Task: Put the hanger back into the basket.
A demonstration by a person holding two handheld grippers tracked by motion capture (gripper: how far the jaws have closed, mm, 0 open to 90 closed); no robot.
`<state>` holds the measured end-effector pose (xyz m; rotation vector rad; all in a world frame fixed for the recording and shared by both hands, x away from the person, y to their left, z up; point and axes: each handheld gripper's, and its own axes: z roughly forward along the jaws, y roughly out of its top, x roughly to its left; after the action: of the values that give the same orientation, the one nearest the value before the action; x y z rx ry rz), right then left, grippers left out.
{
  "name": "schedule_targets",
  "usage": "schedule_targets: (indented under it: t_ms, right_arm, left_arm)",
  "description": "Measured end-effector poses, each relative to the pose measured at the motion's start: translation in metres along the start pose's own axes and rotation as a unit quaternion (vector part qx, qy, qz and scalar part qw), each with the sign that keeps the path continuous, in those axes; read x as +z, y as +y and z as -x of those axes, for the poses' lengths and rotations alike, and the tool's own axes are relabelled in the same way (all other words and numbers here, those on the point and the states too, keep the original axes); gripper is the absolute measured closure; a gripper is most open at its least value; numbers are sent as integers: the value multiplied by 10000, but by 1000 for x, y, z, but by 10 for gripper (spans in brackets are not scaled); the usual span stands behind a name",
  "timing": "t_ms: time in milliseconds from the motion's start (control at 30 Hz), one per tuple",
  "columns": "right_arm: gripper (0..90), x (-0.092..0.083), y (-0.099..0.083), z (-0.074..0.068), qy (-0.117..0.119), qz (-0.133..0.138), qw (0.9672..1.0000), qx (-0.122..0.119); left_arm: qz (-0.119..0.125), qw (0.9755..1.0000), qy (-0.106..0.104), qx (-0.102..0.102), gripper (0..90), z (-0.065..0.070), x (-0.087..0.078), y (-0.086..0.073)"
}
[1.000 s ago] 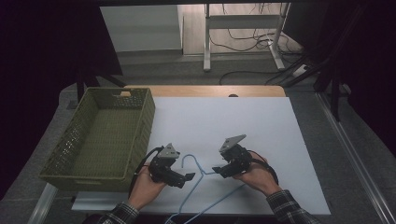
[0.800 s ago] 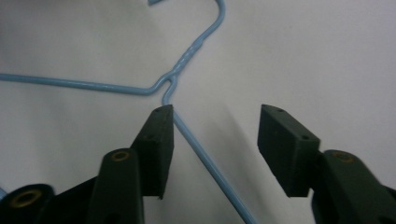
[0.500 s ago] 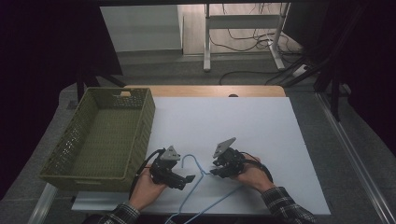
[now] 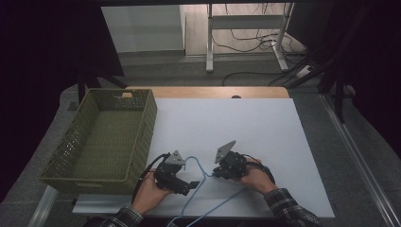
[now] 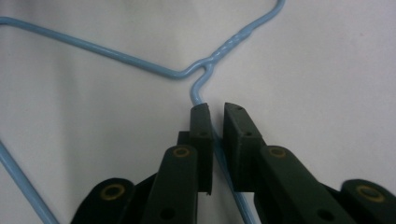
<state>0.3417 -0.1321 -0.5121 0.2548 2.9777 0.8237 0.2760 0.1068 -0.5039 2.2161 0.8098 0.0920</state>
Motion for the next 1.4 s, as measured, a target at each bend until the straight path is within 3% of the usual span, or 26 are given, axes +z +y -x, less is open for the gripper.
schedule_targets:
  t_ms: [200, 367, 467, 667, 800, 900, 967, 1067, 1133, 1300, 1400]
  right_arm:
    - [811, 0, 0, 1, 35, 12, 10000, 14]
    - [766, -1, 11, 2, -97, 255, 9977, 618]
    - [740, 7, 24, 0, -290, 258, 9972, 633]
    - [744, 9, 34, -1, -383, 238, 9976, 524]
    - [747, -2, 25, 5, -338, 330, 9953, 846]
    - [746, -6, 17, 2, -319, 196, 9969, 686]
    - [732, -7, 8, 1, -151, 72, 9977, 662]
    - [749, -3, -3, 0, -82, -108, 9991, 403]
    - [815, -4, -3, 2, -64, -124, 9994, 323]
    - [850, -4, 0, 2, 29, -201, 9998, 12]
    - [866, -8, 1, 0, -38, -210, 9997, -118]
  left_arm:
    - [-66, 10000, 61, 14, 35, 0, 1, 0]
    - [-35, 9999, 99, -35, 39, -4, -3, 0]
    - [6, 9999, 123, -95, 41, -4, -4, -1]
    - [-32, 9998, 155, -115, 44, -6, -8, -4]
    - [-27, 9997, 188, -150, 43, -6, -8, -4]
    - [-26, 9997, 188, -156, 41, -6, -9, -5]
    - [-52, 9997, 191, -150, 41, -7, -9, -6]
    - [-74, 9997, 186, -148, 40, -6, -8, -5]
    - [-79, 9997, 185, -125, 38, -5, -7, -5]
    - [-109, 9997, 108, -166, 39, -4, -6, -4]
    - [-147, 9997, 52, -185, 58, -3, -5, -4]
